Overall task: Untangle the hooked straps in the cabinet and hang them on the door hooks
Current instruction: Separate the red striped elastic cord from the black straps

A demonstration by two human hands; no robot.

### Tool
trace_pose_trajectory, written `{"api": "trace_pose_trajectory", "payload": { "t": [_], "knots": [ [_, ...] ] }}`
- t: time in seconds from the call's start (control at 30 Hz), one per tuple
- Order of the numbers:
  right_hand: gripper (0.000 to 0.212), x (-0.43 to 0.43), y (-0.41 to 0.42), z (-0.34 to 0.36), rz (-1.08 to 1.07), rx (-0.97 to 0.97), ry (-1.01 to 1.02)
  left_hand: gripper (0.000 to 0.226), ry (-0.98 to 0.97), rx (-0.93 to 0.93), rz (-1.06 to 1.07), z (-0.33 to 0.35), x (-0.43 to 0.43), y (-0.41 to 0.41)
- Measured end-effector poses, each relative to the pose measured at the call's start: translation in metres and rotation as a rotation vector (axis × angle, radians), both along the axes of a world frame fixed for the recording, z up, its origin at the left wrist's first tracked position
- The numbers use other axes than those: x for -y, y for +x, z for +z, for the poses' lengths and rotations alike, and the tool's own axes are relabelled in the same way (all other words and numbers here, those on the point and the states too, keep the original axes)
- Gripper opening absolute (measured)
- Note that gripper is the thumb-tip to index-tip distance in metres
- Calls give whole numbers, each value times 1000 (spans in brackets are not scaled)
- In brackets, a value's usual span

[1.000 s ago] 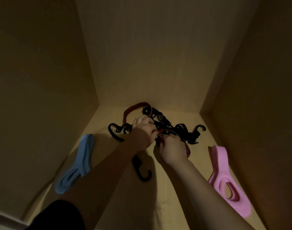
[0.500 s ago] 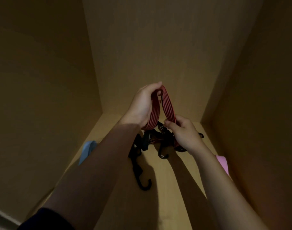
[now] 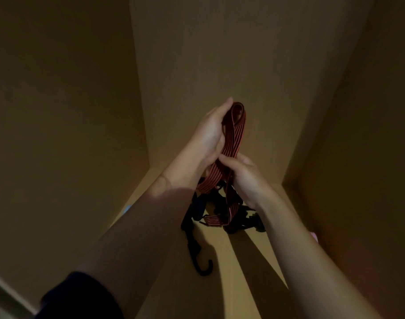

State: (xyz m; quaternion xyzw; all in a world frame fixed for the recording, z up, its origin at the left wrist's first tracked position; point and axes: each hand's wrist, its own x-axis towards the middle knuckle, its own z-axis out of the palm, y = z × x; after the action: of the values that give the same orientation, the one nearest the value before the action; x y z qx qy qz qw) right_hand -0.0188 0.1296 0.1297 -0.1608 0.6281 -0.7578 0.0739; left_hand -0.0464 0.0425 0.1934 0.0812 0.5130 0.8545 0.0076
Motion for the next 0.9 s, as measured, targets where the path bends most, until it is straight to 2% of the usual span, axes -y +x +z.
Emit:
{"api": "trace_pose_trajectory", "payload": {
  "t": [0.03,0.13,0.23,0.33,0.4,0.47,0.6,0.67,0.7,0.73,0.8,0.83,0.9],
  "knots": [
    [20,4,1,-3,-18,9,-9,34,-27,-4,8,-5,2,0],
    [22,16,1,-8,-103,60,-135,20,-164,-18,77,-25,10,-3],
    [21,19,0,-7,-147,122,-278,24,-346,-17,135,-51,19,1],
    [15,15,-4,-2,-174,212,-355,30,-289,35,5,-86,27,2],
    [16,14,-7,2,-173,250,-446,18,-227,55,-90,-103,33,4],
    [17,16,-11,4,-166,268,-528,15,-313,34,-168,-113,38,10],
    [18,16,-14,1,-200,295,-528,13,-446,24,-261,-119,42,16],
    [20,13,-13,-4,-203,311,-474,8,-500,22,-317,-117,41,17],
    [22,11,-13,-7,-218,301,-365,5,-522,15,-342,-118,40,17],
    [25,9,-12,-11,-231,270,-182,3,-530,11,-348,-118,38,17],
    [35,2,-8,-20,-216,178,192,15,-527,-11,-288,-118,33,17],
    [36,-1,-5,-26,-179,138,280,18,-500,-10,-239,-117,32,15],
    [37,-7,0,-39,-91,119,288,16,-412,21,-137,-117,32,11]
  ]
}}
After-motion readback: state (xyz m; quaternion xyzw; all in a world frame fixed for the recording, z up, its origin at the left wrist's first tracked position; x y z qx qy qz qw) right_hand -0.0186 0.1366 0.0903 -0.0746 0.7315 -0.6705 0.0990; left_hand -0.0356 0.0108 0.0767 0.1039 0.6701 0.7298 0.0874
